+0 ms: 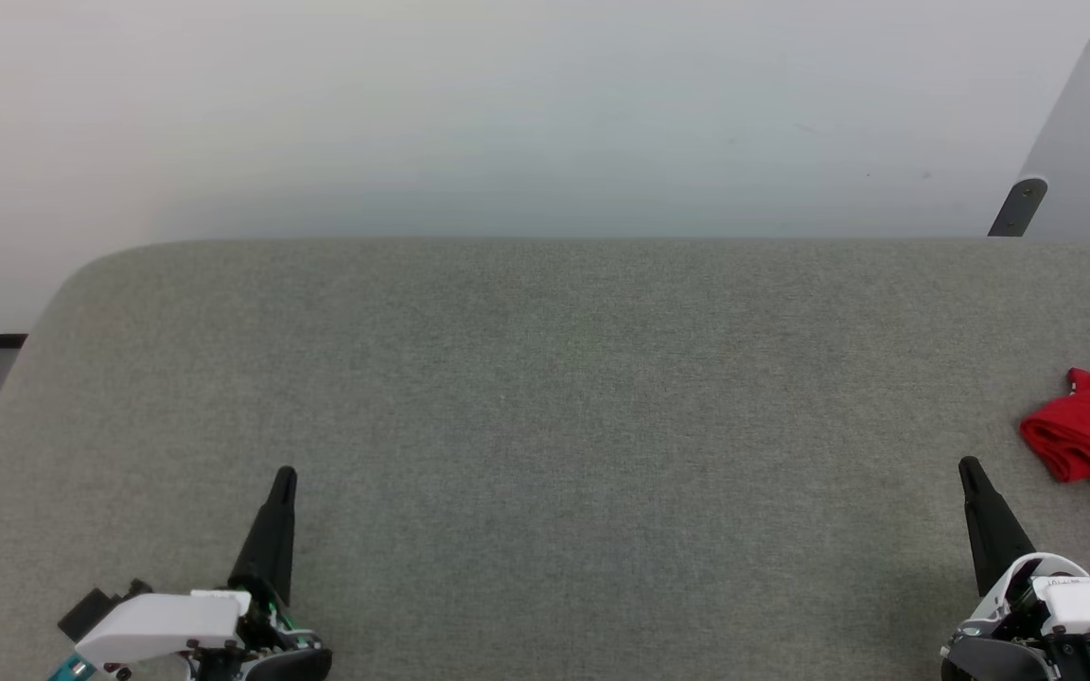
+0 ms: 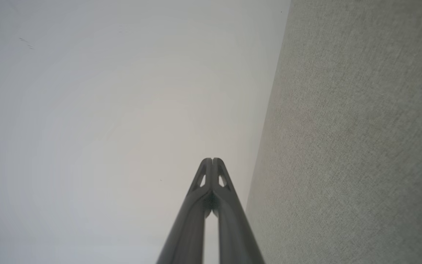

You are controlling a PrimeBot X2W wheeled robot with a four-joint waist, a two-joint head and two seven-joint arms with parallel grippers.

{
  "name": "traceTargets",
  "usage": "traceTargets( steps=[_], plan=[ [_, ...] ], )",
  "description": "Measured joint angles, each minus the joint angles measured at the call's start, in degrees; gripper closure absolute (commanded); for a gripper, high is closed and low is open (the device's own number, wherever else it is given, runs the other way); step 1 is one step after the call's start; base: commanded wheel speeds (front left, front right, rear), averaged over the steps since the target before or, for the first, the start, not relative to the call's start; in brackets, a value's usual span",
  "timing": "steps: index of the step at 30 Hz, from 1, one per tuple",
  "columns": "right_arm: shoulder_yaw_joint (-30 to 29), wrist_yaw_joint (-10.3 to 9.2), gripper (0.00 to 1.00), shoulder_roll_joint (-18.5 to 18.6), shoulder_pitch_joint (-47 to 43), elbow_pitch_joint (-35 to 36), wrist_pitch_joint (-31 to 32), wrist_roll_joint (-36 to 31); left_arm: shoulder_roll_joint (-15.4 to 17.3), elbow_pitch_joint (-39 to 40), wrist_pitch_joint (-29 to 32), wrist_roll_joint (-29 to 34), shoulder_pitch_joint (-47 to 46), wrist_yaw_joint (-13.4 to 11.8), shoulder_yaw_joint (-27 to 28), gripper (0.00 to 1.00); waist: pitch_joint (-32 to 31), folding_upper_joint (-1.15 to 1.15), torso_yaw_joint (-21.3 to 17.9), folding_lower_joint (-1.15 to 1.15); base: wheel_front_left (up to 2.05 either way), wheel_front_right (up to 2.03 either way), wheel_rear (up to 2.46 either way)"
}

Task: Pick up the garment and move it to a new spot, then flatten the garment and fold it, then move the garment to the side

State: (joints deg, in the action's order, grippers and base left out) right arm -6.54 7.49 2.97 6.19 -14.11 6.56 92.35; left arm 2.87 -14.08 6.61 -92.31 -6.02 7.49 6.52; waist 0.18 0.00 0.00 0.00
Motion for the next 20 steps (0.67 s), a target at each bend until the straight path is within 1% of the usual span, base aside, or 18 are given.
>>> traceTargets(
  steps=[20],
  plan=[
    [0.00,0.00,1.00,0.00,0.00,0.00,0.00,0.00,0.00,0.00,-0.01,0.00,0.00,-0.01,-0.01,1.00,0.00,0.00,0.00,0.00,0.00,0.00,0.00]
  ],
)
